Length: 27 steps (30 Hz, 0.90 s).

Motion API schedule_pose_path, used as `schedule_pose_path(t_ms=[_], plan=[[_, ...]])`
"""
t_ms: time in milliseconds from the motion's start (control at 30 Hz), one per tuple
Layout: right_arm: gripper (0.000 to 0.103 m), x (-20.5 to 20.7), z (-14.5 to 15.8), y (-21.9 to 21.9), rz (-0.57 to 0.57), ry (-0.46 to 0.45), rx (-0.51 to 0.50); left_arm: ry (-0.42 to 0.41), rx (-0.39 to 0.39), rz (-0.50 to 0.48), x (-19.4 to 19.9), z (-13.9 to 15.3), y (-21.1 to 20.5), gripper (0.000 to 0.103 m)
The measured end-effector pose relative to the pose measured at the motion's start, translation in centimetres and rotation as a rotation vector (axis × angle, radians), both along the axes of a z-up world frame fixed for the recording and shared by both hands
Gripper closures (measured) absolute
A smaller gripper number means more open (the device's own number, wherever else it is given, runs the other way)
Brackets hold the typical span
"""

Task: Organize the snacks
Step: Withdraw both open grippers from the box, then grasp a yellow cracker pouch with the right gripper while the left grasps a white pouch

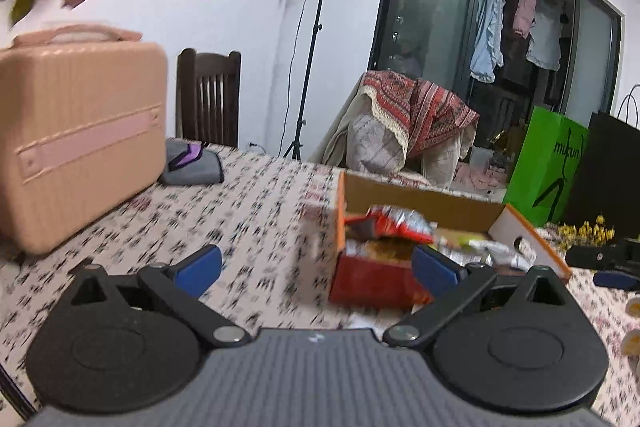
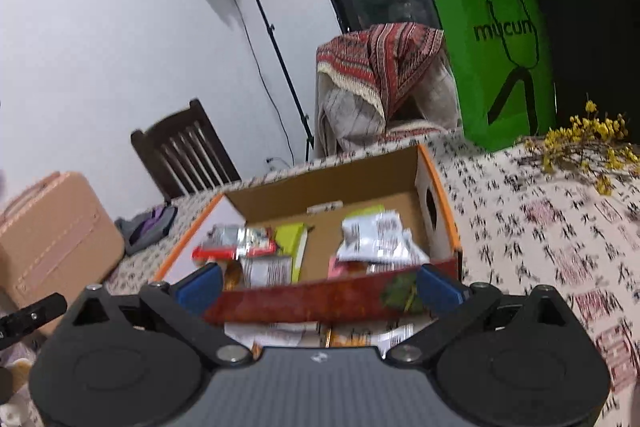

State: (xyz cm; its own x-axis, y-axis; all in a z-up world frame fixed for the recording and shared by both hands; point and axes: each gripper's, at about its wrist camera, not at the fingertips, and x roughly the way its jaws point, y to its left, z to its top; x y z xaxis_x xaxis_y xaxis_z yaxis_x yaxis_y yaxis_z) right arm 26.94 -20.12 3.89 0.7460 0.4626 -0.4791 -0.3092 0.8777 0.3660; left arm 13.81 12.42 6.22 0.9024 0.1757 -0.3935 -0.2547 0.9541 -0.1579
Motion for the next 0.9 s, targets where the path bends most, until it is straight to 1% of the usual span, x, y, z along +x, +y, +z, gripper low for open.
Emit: schedule_pose_path(t_ms=[133, 300, 433, 567, 767, 900], plan=[[0.000, -1.7, -0.8, 0.7, 0.033, 0.023, 0.001, 0.032, -0.014, 0.002, -1.8, -1.9, 1.0, 0.000], [0.000, -3.1, -2.4, 2.7, 0.074, 0.067, -0.079, 0.085, -0.017, -0.002, -3.0, -4.5, 2.0, 0.000], [0.000, -4.2, -3.9, 4.3, 0.125, 0.120, -0.120, 0.110, -0.042, -0.008, -3.3, -6.3, 2.9, 0.000], [0.000, -5.0, -5.2, 6.4, 0.145, 0.140, -0.215, 0.123, -0.078, -0.026, -3.1, -7.0, 3.3, 0.000], [0.000, -6.2, -5.9, 8.7, 0.175, 0.154, -0.246, 0.129, -0.107, -0.057, -3.2, -7.4, 3.4, 0.000], [0.000, -6.9, -6.3, 10.6, 0.196, 0.140, -0.304, 0.142, -0.104, -0.067, -3.1, -7.5, 3.1, 0.000]])
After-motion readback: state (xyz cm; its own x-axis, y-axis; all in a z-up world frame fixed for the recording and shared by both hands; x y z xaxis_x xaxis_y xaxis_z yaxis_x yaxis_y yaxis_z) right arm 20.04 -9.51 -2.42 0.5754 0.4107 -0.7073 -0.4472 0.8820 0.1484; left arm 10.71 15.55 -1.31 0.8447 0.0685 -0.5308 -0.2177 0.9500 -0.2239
